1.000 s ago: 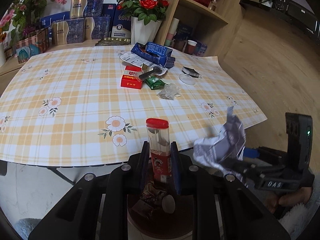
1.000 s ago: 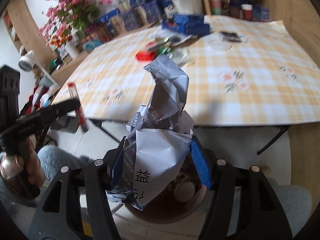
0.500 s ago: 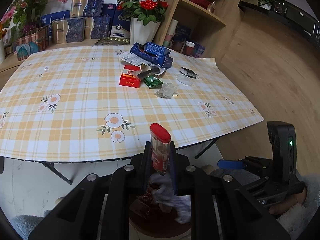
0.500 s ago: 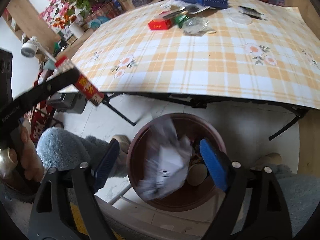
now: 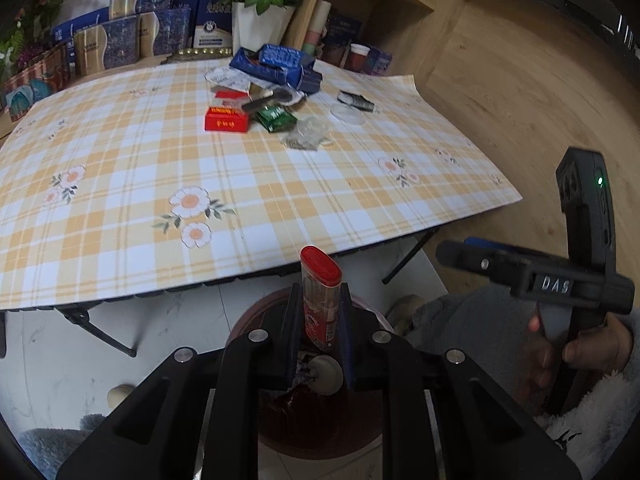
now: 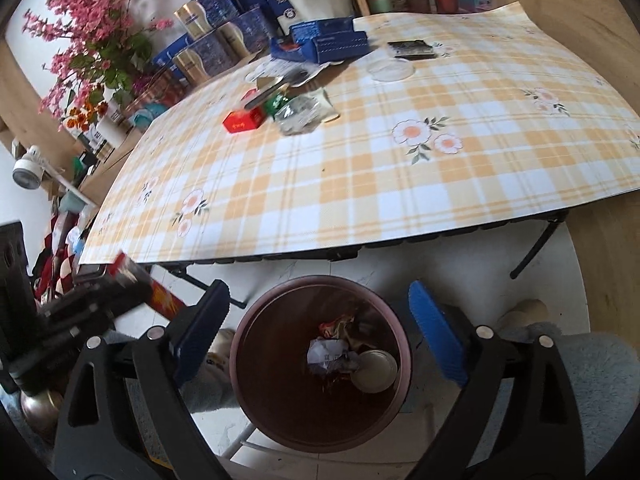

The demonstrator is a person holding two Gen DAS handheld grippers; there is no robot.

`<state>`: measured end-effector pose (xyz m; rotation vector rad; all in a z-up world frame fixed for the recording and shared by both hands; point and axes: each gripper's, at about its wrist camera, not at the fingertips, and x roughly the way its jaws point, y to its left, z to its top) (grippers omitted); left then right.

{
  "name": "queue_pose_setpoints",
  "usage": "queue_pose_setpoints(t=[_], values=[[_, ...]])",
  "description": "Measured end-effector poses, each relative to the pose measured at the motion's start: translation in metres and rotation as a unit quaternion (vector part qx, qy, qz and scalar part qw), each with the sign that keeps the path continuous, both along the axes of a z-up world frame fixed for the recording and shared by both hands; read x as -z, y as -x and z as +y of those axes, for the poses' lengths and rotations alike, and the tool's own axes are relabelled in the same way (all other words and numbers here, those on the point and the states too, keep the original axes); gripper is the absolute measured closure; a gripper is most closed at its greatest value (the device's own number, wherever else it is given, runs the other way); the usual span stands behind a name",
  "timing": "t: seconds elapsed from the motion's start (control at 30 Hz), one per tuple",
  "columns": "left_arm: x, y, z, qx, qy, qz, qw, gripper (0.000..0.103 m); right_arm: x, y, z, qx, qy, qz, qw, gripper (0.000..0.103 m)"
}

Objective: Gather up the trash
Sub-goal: 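Open the left gripper over the bin to drop the lighter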

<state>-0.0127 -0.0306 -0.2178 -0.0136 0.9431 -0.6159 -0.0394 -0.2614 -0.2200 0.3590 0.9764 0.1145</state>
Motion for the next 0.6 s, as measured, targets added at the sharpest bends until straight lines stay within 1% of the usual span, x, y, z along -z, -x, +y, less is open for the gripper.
queue_pose_setpoints(t=[0.17,0.33,0.4,0.47,0.57,0.6], values=[[0.011,0.001,-0.004,0.005,-0.004,0.018,0.9998,0.086,0.002,-0.001,0.0,-0.001,-0.001,0.003,1.0,0.013],[0.012,-0.002,-0.007,0.011,-0.008,0.019,0.9997,0.086,0.003,-0.001,-0.001,0.0,-0.002,0.005,1.0,0.013],[0.011,-0.002,-0.008,0.011,-0.01,0.015,0.9998,0.082,0.002,-0.001,-0.001,0.0,-0.002,0.004,1.0,0.013],[0.008,-0.002,-0.005,-0.001,-0.01,0.004,0.9999,0.055,0.001,0.0,0.0,-0.001,-0.001,0.003,1.0,0.013],[-0.002,-0.004,0.007,-0.043,-0.011,-0.019,0.9988,0.036,0.001,0.0,0.001,-0.002,0.001,0.005,1.0,0.013],[-0.004,-0.004,0.01,-0.056,-0.011,-0.026,0.998,0.033,0.001,0.0,0.001,-0.002,0.001,0.006,1.0,0.013]])
